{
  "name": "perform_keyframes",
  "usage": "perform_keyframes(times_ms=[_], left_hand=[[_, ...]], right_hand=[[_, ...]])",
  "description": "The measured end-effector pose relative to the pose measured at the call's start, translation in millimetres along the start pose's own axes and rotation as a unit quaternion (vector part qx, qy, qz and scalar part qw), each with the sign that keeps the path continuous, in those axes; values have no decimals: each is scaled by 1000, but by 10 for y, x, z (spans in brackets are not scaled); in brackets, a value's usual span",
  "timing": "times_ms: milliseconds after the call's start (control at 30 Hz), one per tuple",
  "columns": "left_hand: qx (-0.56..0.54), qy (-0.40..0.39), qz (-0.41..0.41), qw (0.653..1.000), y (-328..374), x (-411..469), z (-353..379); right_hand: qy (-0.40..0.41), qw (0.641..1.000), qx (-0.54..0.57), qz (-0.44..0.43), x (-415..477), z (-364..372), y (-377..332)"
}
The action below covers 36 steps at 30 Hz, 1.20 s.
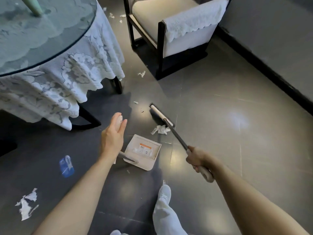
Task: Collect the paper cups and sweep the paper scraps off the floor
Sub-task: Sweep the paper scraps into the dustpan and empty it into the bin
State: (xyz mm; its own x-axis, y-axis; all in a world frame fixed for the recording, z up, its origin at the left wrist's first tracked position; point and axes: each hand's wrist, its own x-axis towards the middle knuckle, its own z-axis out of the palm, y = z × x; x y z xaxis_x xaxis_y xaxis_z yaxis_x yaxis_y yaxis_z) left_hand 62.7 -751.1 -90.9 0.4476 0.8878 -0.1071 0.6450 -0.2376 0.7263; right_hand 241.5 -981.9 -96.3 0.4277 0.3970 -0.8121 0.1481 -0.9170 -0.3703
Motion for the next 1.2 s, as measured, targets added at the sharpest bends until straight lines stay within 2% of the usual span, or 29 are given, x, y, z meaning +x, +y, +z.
perform_keyframes(times_ms=[100,200,333,533,767,833,933,1133,1200], left_hand=[[-2,11,-9,1000,53,53,58],[-11,12,0,1000,128,55,93],[-3,-5,-4,1000,145,53,27],[-16,38,-14,999,171,239,-103],[-46,97,-67,992,206,966,-127],[-42,117,-72,990,227,1213,-74],[-74,126,-85,986,302,1595,-1],[-64,79,-60,993,264,2035,-52],[-71,62,-68,993,246,2069,-98]], right_hand=[[-75,996,34,22,-118,83,11],[-134,980,136,55,-296,-74,-64],[-163,968,185,48,-469,-536,-228],[-119,980,156,-4,-315,-826,-670],[-69,985,152,-33,641,-1044,-1447],[-72,988,130,-44,991,-1077,-1673],[-76,995,39,-58,1471,-1120,-1965],[-174,980,-92,-22,1719,-1104,-2167],[-222,970,-94,4,1601,-1121,-2132]])
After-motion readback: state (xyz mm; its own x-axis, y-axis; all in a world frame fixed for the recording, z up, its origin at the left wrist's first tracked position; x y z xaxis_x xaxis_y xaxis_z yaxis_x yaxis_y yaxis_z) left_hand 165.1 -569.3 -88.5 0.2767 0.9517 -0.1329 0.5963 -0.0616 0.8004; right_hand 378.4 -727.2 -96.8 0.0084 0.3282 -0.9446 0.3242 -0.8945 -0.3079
